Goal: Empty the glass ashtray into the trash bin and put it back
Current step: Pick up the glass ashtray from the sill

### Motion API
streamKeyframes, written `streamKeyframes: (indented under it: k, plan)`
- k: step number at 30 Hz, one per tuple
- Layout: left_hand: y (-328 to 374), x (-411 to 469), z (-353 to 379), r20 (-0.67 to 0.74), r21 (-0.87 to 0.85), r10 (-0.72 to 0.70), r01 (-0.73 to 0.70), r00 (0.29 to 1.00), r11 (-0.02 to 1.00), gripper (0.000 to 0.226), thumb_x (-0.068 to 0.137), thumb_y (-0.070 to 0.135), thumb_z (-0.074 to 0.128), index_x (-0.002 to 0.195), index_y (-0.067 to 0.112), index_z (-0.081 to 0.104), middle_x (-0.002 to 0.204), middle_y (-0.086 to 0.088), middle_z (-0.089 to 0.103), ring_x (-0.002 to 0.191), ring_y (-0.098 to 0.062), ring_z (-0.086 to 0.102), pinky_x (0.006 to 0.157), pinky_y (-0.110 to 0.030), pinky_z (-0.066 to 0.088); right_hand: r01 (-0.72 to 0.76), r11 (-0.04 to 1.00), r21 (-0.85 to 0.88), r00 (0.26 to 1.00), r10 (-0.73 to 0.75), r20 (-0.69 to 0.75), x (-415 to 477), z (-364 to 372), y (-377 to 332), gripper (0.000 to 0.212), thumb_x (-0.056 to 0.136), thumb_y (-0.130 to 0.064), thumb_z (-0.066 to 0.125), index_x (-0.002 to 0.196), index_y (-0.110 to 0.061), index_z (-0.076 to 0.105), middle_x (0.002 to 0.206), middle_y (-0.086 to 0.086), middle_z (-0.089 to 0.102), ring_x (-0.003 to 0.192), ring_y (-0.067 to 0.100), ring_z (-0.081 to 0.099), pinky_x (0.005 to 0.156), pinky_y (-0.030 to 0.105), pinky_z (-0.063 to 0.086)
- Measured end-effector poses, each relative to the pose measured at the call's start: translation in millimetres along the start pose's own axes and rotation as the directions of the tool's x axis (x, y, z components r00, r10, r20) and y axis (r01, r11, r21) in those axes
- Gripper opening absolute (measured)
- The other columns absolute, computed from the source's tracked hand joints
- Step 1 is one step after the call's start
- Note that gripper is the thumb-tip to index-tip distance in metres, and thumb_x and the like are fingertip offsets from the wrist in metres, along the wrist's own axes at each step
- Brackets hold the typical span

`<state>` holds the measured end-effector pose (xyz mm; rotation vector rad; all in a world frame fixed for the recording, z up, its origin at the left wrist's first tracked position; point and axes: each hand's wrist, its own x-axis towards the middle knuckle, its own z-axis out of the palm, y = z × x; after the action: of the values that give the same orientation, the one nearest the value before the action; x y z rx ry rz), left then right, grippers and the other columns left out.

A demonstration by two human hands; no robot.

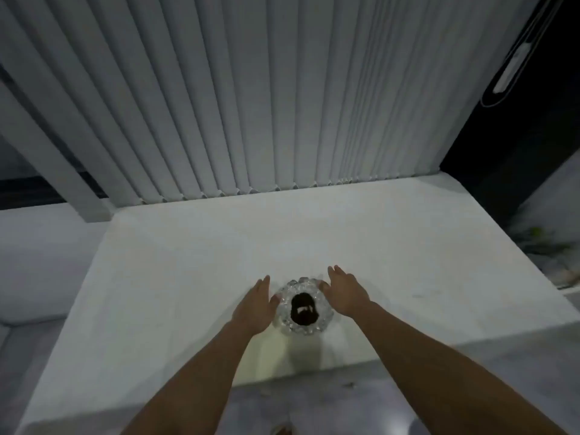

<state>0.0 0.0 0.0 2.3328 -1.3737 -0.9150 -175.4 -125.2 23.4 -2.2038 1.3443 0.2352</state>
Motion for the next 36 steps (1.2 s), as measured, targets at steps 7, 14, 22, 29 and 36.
streamKeyframes:
  k: [7,14,22,29,36]
  plan:
    - [-1,2,25,0.025,-0.238,-0.096,0.099,0.995,0.966,0.066,0.097,0.04,0.045,0.153,0.014,0.022,0.156,-0.012,0.034,0.142,-0.026,0.038,0.115,-0.039,0.033,-0.121,0.973,0.198,0.993,0.117,0.031,-5,36,1,0.057,0.099,-0.028,0.042,0.151,-0.013,0.023,0.154,0.011,0.036,0.14,0.029,0.036,0.113,0.038,0.03]
    - [-6,14,38,0.074,-0.396,-0.12,0.14,0.99,0.908,0.042,0.087,0.032,0.052,0.128,0.023,0.056,0.125,-0.002,0.066,0.108,-0.026,0.065,0.096,-0.046,0.052,-0.174,0.869,0.463,0.97,0.233,-0.072,-15,45,4,0.045,0.091,-0.008,0.047,0.135,-0.015,0.05,0.128,0.014,0.063,0.115,0.03,0.059,0.093,0.028,0.043]
    - [50,11,38,0.068,-0.334,-0.022,0.044,0.997,0.942,0.033,0.091,0.017,0.046,0.117,0.018,0.066,0.125,-0.004,0.067,0.113,-0.027,0.062,0.094,-0.033,0.048,-0.238,0.737,0.633,0.915,0.389,-0.11,-47,47,31,0.046,0.088,-0.007,0.055,0.133,-0.015,0.054,0.131,0.01,0.063,0.116,0.025,0.059,0.095,0.025,0.042]
    - [115,9,68,0.183,-0.342,0.108,-0.04,0.977,0.939,0.04,0.088,0.011,0.048,0.125,0.013,0.062,0.129,-0.01,0.064,0.113,-0.033,0.062,0.098,-0.044,0.051,-0.274,0.507,0.817,0.791,0.602,-0.108,-96,40,87,0.047,0.09,-0.009,0.057,0.136,-0.017,0.051,0.107,0.015,0.067,0.083,0.022,0.059,0.087,0.045,0.056]
    - [184,-2,131,0.366,-0.328,0.268,-0.146,0.891,0.933,0.044,0.081,0.015,0.05,0.122,0.016,0.062,0.121,-0.012,0.068,0.106,-0.034,0.066,0.093,-0.047,0.055,-0.252,0.292,0.923,0.609,0.789,-0.083,-174,34,143,0.042,0.088,-0.007,0.06,0.129,-0.017,0.055,0.086,0.006,0.069,0.071,0.024,0.064,0.071,0.039,0.058]
